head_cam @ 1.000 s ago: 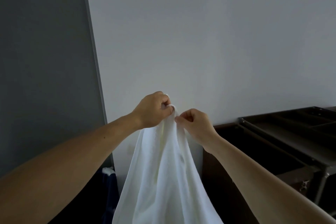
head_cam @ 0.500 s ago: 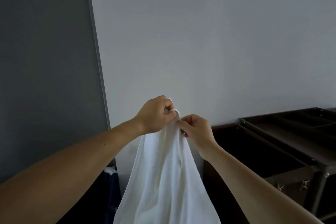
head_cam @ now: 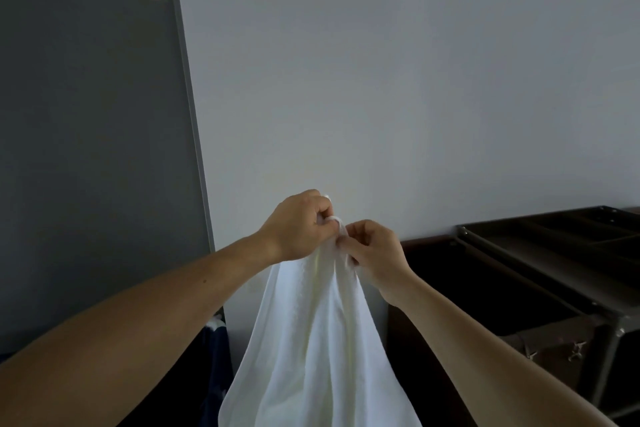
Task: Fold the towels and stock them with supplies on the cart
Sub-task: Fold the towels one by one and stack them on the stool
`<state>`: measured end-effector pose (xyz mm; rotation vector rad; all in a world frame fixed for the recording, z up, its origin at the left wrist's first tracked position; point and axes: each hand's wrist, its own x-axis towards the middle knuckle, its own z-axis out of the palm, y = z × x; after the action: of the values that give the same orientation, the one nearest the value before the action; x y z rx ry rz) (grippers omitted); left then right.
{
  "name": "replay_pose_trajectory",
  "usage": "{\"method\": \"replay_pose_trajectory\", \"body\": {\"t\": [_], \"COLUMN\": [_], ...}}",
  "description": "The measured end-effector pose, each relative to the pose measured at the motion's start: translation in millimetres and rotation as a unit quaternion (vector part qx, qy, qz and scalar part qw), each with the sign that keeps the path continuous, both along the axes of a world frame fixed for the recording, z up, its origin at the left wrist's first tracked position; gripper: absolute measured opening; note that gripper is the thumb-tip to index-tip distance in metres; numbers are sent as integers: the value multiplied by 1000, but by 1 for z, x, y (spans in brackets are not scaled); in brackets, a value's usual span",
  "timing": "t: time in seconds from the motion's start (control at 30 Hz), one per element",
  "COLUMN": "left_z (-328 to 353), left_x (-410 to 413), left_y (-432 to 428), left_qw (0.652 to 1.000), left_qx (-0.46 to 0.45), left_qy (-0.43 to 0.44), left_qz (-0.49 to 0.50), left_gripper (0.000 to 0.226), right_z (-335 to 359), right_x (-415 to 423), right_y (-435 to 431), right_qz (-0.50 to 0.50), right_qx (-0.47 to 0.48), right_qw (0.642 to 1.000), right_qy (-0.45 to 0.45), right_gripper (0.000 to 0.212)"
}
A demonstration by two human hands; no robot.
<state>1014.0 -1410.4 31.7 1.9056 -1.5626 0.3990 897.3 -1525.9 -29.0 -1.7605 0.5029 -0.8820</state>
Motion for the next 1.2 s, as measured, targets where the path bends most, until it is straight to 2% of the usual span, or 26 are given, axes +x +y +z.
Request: {"method": "replay_pose_trajectory", "body": {"t": [0.07,0.13,0.2,0.27,0.33,0.43,0.53,0.6,0.7,0.8,0.87,0.97,1.07,1.2], "left_z": [5,7,10,18,24,20,4,-4,-10,-12,-11,-8,-7,-10], "left_x": [7,10,15,29,54,94,116,120,120,123,124,123,121,121], "left_y": [2,0,-4,-6,-1,15,23,21,15,11,8,1,-5,-8], "left_qw": [1000,1000,999,995,984,963,950,948,946,945,944,947,950,951], "left_qx": [1,9,0,-21,-40,-31,-29,-20,-11,-6,-7,-3,-2,-1], "left_qy": [1,-2,-7,-8,12,42,86,99,117,123,122,114,102,100], "left_qz": [13,20,45,102,172,263,298,300,303,304,306,301,295,291], "left_gripper": [21,20,20,22,23,23,25,27,26,26,26,25,25,26], "right_z": [0,-1,1,1,-3,-10,-17,-21,-22,-18,-12,-11,-17,-19], "right_x": [-4,-6,-7,-13,-27,-54,-80,-92,-108,-121,-128,-132,-135,-140], "right_y": [-4,-8,-14,-23,-42,-79,-101,-109,-112,-113,-108,-98,-92,-87], "right_qz": [20,-8,-37,-57,-88,-145,-164,-154,-87,-38,-8,50,90,96], "right_qx": [34,23,-42,-115,-149,-92,-31,2,16,-96,-196,-278,-268,-229], "right_qw": [999,998,990,966,936,922,903,904,927,950,939,902,882,889], "right_qy": [14,55,127,224,307,347,397,400,364,295,283,328,376,384], "right_gripper": [3,9,18,20,17,27,22,18,16,25,34,37,38,40]}}
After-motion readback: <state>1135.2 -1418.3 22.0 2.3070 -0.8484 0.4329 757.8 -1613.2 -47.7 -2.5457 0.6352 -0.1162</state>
